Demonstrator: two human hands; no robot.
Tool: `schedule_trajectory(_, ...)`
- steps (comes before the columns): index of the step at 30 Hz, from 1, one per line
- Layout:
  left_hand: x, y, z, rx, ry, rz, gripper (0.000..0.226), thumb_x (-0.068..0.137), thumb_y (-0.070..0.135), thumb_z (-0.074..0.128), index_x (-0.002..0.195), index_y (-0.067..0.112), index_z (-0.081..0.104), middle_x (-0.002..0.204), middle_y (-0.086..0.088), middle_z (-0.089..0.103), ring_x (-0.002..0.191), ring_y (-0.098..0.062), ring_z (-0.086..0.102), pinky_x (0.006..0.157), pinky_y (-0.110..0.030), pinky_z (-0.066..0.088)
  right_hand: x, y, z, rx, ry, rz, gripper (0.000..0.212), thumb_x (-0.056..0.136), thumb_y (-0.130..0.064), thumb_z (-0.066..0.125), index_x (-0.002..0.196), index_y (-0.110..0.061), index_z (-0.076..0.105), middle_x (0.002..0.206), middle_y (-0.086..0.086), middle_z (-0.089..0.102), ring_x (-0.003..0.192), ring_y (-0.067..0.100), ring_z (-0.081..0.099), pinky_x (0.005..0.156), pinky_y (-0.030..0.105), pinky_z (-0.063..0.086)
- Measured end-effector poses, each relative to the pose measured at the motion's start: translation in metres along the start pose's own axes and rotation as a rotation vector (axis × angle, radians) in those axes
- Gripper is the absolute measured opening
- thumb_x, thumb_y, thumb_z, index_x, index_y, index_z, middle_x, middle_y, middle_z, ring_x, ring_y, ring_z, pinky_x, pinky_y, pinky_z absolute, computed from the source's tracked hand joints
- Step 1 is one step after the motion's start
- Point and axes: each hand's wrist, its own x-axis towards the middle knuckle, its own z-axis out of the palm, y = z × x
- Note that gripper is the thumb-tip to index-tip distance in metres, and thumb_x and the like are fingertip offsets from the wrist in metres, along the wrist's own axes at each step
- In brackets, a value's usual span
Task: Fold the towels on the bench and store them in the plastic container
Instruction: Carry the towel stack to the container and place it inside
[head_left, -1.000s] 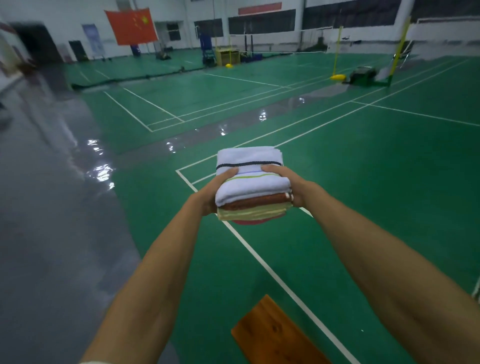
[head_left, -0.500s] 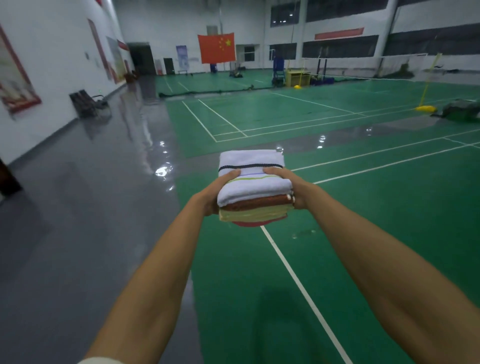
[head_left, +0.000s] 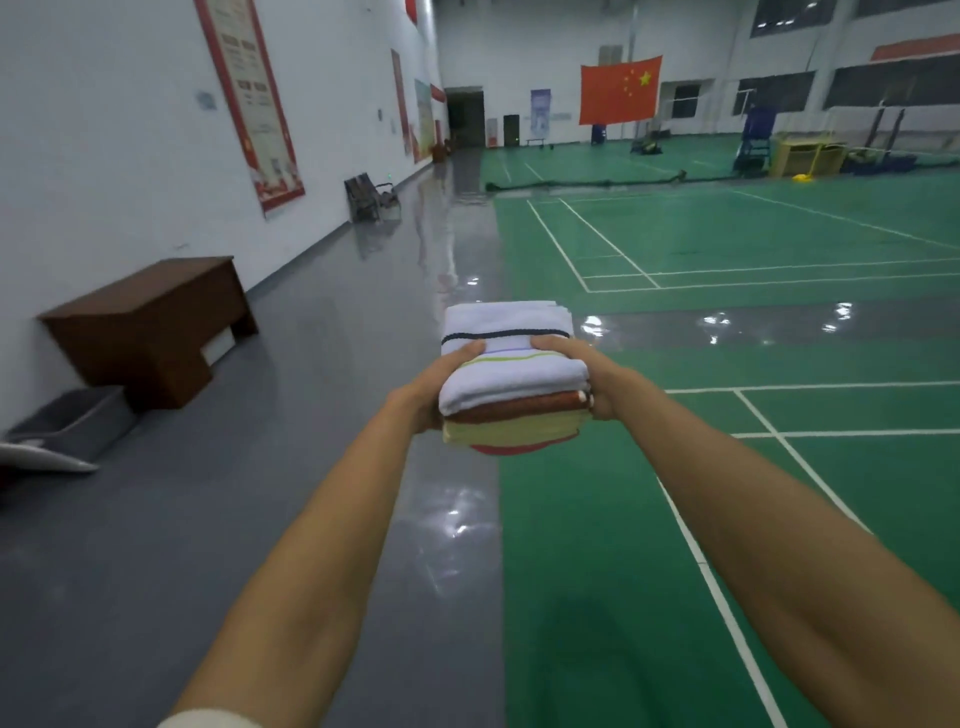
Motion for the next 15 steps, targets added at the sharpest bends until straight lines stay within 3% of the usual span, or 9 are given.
schedule_trajectory(6, 0.035, 0.014, -0.103, -0.019, 0.167, -0.018, 0.063, 0.089, 0.068, 0.060, 0.125, 0.017, 0.067, 0.112, -0.013, 0.076, 0.091, -0.026, 0.075, 0.081, -0.035, 0.059, 0.130, -0.030, 0.059, -0.049, -0.197, 0.033, 0.073, 0.066, -0.057, 0.083, 0.124, -0.013, 0.073, 0.125, 0.021, 0.069, 0.117, 0.042, 0.064, 0.102, 0.054, 0.051)
schedule_trajectory(11, 0.076, 0.022, -0.199, -0.072, 0.279, -0.012, 0.073, 0.087, 0.071, 0.061, 0.134, 0.015, 0.065, 0.123, -0.015, 0.072, 0.119, -0.032, 0.066, 0.104, -0.044, 0.051, 0.243, -0.059, 0.119, -0.131, -0.311, 0.024, 0.073, 0.066, -0.059, 0.083, 0.123, -0.015, 0.073, 0.121, 0.018, 0.071, 0.106, 0.038, 0.067, 0.094, 0.046, 0.054)
schedule_trajectory(15, 0.097, 0.041, -0.270, -0.128, 0.372, -0.003, 0.068, 0.090, 0.069, 0.058, 0.130, 0.015, 0.066, 0.119, -0.014, 0.073, 0.102, -0.027, 0.072, 0.086, -0.036, 0.057, 0.323, -0.093, 0.172, -0.149, -0.422, 0.041, 0.057, 0.081, -0.058, 0.071, 0.116, -0.013, 0.075, 0.103, 0.015, 0.076, 0.083, 0.030, 0.072, 0.070, 0.033, 0.058)
